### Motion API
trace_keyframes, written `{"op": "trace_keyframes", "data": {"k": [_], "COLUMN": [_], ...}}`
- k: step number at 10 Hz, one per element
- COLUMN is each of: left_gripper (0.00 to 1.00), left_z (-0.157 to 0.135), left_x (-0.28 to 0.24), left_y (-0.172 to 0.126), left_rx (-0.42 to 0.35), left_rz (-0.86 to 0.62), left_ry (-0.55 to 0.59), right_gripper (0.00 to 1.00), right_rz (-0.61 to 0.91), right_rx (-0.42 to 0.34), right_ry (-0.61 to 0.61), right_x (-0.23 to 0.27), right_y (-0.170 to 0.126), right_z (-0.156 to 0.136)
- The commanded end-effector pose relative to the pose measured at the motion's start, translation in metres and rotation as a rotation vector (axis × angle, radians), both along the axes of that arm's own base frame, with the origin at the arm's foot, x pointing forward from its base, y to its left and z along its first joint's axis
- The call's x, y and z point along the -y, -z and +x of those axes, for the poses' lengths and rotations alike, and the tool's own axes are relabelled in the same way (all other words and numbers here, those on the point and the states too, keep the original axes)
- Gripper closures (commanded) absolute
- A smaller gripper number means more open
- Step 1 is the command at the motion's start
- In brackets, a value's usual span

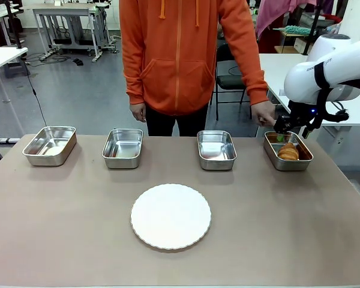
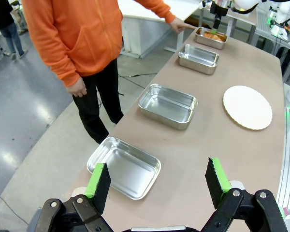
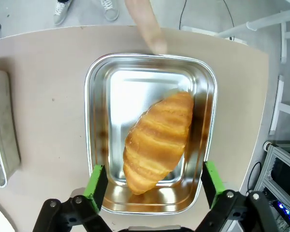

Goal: Place the bread in the container.
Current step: Place the Butter Roll into the Airtight Container indicated by the human.

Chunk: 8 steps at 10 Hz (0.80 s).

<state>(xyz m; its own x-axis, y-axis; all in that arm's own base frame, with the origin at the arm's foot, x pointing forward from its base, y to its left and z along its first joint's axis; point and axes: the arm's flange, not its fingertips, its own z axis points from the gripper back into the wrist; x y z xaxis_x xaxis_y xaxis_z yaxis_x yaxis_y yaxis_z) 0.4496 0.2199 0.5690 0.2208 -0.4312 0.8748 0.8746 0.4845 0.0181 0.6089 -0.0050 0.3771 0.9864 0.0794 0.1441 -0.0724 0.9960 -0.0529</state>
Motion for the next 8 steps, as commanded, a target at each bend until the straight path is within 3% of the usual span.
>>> {"op": "trace_keyframes", "data": {"k": [1, 5, 7, 8], "left_gripper": [0.0, 0.0, 0.0, 0.0], "left_z": [-0.002, -0.002, -0.002, -0.002], "left_x": [0.001, 0.001, 0.001, 0.001], "left_y": [-0.002, -0.002, -0.002, -0.002], "left_rx": [0.011, 0.011, 0.011, 0.011], "left_rz": [-0.004, -0.004, -0.004, -0.004], "left_ry": [0.011, 0.011, 0.011, 0.011], "right_gripper": [0.0, 0.0, 0.0, 0.0], "right_rz": [0.0, 0.017, 0.042, 0.046], "right_rx": [0.0, 0.072, 0.083, 0.124], "right_ry": [0.0, 0.178, 0.197, 0.211], "right_x": [0.0, -0.072, -0.103, -0.114], "right_y": [0.0, -0.049, -0.056, -0.057], "right_z": [0.0, -0.073, -0.119, -0.147]}}
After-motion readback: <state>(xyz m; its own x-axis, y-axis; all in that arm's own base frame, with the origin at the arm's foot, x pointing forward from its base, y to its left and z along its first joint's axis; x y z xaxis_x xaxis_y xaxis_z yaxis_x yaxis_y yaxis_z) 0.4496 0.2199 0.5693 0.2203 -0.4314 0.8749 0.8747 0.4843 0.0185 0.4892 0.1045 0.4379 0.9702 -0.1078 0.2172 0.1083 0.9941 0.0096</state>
